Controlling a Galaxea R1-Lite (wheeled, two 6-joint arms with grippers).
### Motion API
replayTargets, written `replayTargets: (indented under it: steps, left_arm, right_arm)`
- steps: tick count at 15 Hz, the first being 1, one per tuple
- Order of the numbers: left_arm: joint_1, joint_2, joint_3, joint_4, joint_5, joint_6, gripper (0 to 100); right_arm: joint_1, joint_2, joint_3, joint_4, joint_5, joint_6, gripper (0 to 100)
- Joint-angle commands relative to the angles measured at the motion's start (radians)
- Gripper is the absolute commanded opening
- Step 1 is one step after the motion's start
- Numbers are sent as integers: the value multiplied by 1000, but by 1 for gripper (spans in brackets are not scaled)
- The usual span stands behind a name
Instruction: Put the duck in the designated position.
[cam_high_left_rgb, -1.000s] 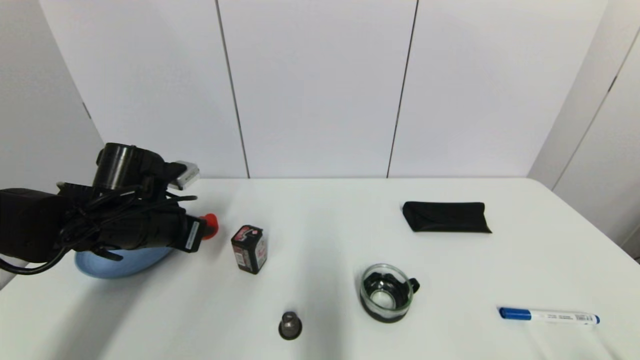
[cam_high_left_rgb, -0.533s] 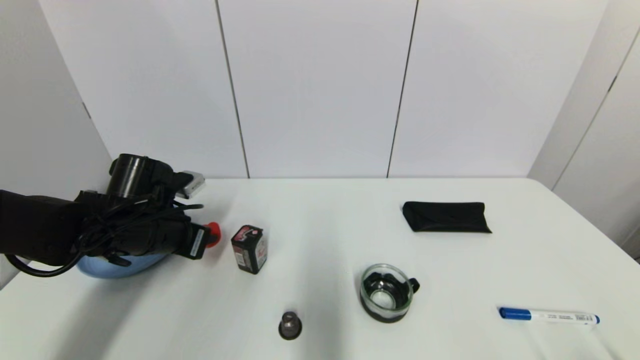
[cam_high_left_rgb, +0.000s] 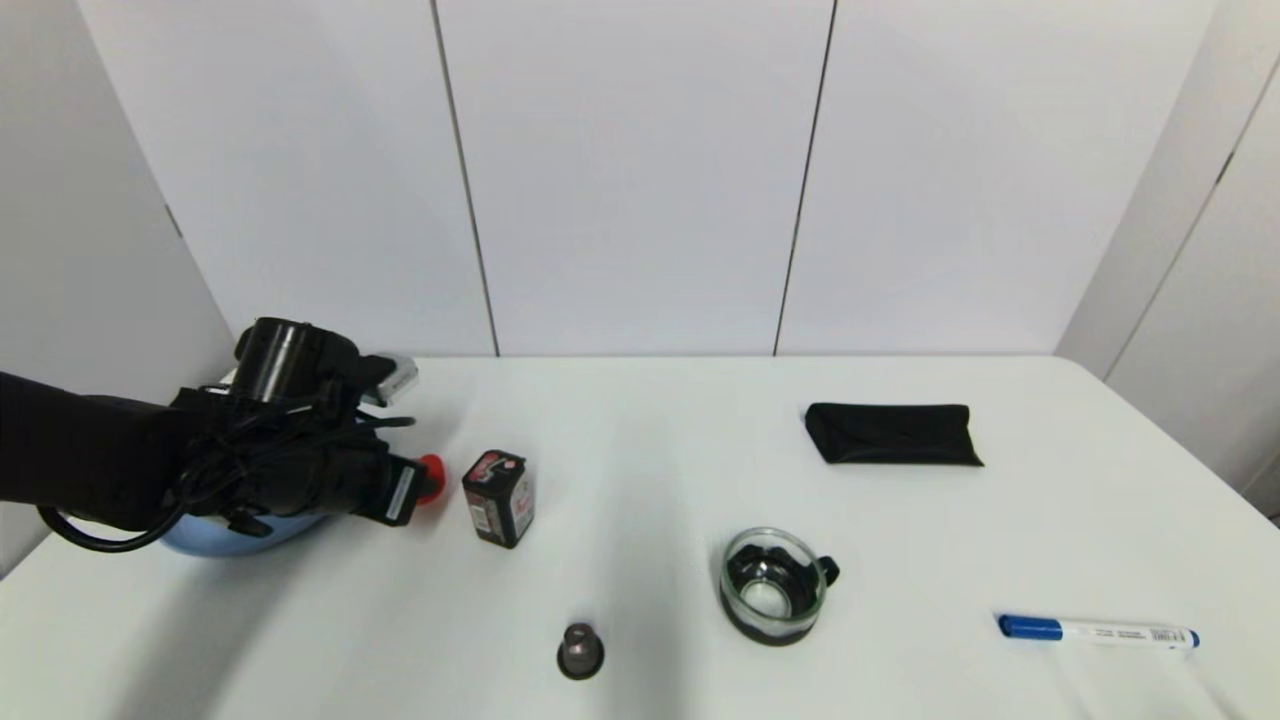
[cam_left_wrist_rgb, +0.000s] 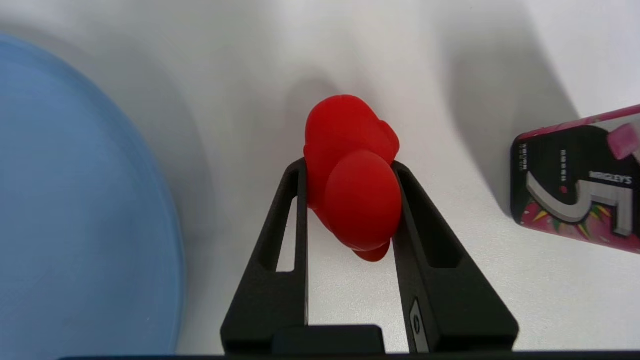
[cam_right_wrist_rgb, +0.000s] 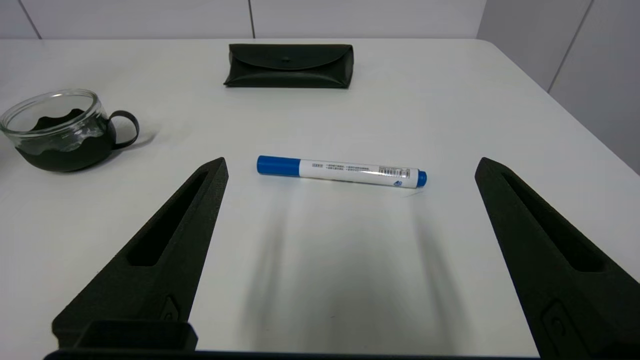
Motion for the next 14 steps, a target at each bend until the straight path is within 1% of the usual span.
replayTargets:
  steps: [1,4,7,9,11,14]
  left_arm:
    - [-1,8,0,-1,0,1,100]
    - [-1,5,-5,-4,0,1,100]
    - [1,-19,-16,-56,3,7,100]
    - [1,-67,-25,-110,10,8,100]
    - [2,-131,-54,-121,38,7,100]
    - [2,-246,-94,-131,46,8,100]
  right_arm:
    - [0,1,9,1,0,0,100]
    - [0,1,9,-1,0,0,100]
    - [0,1,9,-1,0,0,100]
    - [0,1,9,-1,0,0,100]
    - [0,1,9,-1,0,0,100]
    - [0,1,9,-1,0,0,100]
